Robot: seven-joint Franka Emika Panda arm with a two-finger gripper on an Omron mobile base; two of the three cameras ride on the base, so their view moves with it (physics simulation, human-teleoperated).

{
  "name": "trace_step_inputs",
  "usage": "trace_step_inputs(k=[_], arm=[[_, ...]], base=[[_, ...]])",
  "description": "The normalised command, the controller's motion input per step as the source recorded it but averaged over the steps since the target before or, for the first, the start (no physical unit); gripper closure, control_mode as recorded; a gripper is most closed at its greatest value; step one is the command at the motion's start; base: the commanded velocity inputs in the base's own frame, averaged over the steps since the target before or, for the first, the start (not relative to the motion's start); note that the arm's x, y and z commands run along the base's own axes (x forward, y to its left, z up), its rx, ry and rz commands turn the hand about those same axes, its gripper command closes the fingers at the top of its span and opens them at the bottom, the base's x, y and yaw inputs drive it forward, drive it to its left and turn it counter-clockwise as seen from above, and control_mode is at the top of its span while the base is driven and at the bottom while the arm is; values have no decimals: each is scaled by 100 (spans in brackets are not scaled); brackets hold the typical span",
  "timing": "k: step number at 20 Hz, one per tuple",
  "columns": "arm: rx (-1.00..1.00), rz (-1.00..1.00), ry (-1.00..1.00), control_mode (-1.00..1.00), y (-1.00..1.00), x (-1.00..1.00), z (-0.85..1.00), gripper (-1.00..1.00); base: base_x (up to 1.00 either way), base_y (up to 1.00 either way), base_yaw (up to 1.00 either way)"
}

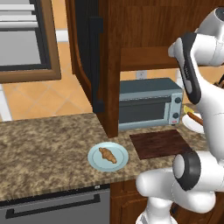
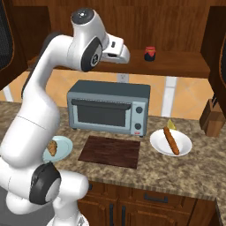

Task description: From the different types of pastries on the counter, select a croissant and place it on the cutting board. Then retrieve a jar of jam from the cabinet and place it alongside the croissant on the cutting board.

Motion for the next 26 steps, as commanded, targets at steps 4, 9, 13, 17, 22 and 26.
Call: trace_step_inputs(k=[4,9,13,17,22,26], arm=[[6,0,-5,-100,-65,51,29,-100],[-9,0,4,-100,-2,-27,-40,-100],[-1,0,-4,-100,-30,44,24,-100],[0,-1,-3,-100,-30,31,21,-100],[-26,0,7,-100,0,-15,-69,-100],[-12,0,10,-100,-5,-4,-33,-100]], base=[[0,0,0],[0,0,0],[0,0,0],[0,0,0],[0,0,0],[0,0,0]])
